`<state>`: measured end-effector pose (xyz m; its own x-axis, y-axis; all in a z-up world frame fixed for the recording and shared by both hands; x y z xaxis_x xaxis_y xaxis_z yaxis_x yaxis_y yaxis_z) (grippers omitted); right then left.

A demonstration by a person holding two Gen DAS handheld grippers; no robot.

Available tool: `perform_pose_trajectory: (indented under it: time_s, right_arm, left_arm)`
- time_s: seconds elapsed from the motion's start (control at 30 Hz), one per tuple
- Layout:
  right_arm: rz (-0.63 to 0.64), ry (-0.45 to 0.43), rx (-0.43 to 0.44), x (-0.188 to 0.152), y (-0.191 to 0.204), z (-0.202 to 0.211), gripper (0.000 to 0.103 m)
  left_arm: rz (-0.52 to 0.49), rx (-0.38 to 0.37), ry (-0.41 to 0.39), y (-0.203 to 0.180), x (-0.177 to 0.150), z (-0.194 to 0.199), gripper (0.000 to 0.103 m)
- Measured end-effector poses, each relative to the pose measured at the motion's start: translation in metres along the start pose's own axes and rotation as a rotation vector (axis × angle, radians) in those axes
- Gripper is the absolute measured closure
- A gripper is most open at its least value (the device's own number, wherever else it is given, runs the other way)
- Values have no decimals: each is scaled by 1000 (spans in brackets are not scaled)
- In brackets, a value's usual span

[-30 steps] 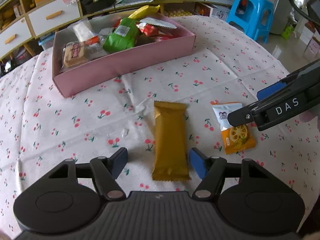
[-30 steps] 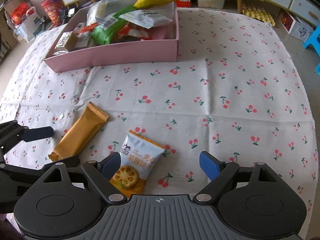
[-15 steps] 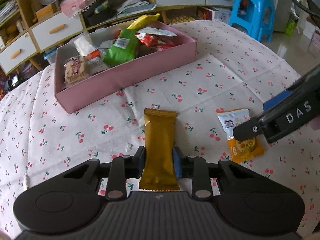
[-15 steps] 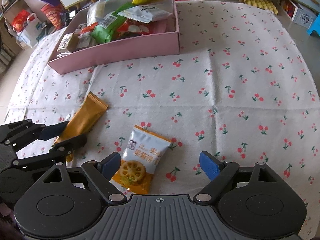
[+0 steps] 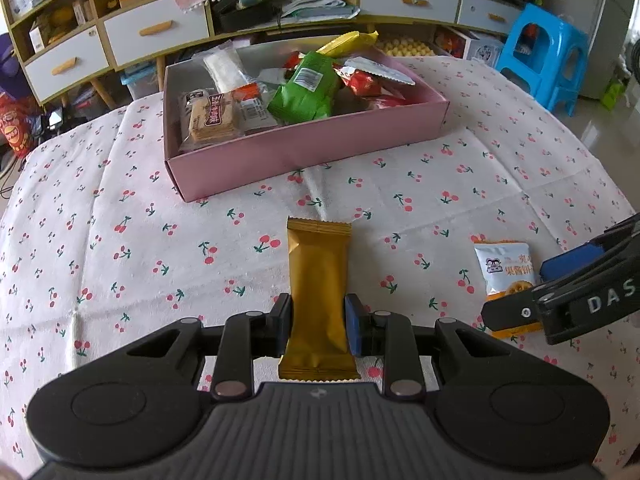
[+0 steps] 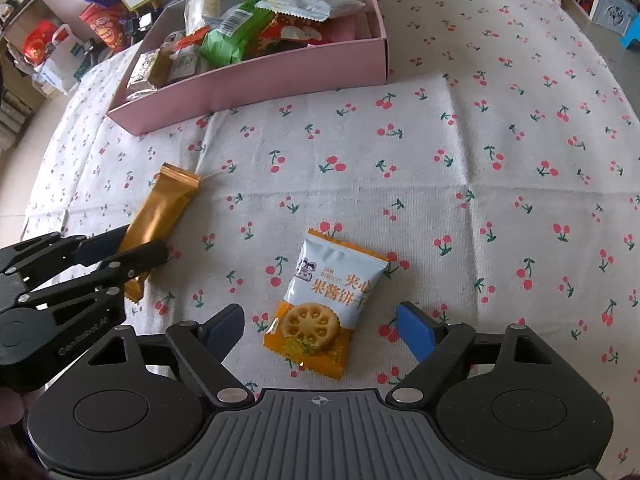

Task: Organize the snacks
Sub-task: 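Grasp the gold bar wrapper with left tool while right tool grasps lotus biscuit bag, then carry both held snacks up and over the pink box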

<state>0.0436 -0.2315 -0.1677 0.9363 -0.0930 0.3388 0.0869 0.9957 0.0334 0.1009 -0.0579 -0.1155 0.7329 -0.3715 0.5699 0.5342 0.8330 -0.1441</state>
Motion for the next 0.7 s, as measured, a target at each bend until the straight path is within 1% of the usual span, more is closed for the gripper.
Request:
perform_pose_trajectory:
  time_s: [0.13,0.17,0.2,0.23,0.27,0.3,0.37,0.47,0.7]
  right_arm:
    - [24,-23,-37,1,4,1,34]
    - [34,-30,-48,2,6,0,40]
    - [47,-37,-60,2,7,1,44]
    - [63,-48,-74,2,8,1,50]
    - [71,-56,-83,2,9,1,54]
    - [73,-59,-85,2,9,1,54]
    - [69,-65,-86,3,9,2,61]
    - [50,-69,-70,6,6,4,66]
    - [5,-79,-25,11,4,11,67]
  left_arm:
    - [8,-1,-5,1,1,2,78]
    - [12,-1,-6,2,1,2,78]
    - [16,-1,-7,2,1,3,78]
    - [19,-2,-7,3,1,3,78]
    - [22,-1,-8,4,1,3,78]
    - [24,-1,-8,4,1,4,78]
    - [29,-4,-9,5,2,4,78]
    - [36,-11,-17,5,3,7,78]
    - [53,-31,-32,4,8,13,78]
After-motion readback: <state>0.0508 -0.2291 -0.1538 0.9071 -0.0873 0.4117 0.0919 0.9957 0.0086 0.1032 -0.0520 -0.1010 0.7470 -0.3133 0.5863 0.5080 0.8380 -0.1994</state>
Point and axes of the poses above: each gripper's, at about its wrist camera, not at the fingertips, and z roughly against the way its jaws point, y to its left, x to its top, the point moved 7 cm from there along -z, roughly the way its jaws point, and after that the axes turned 11 degrees about -x, right-handed, at the moved point
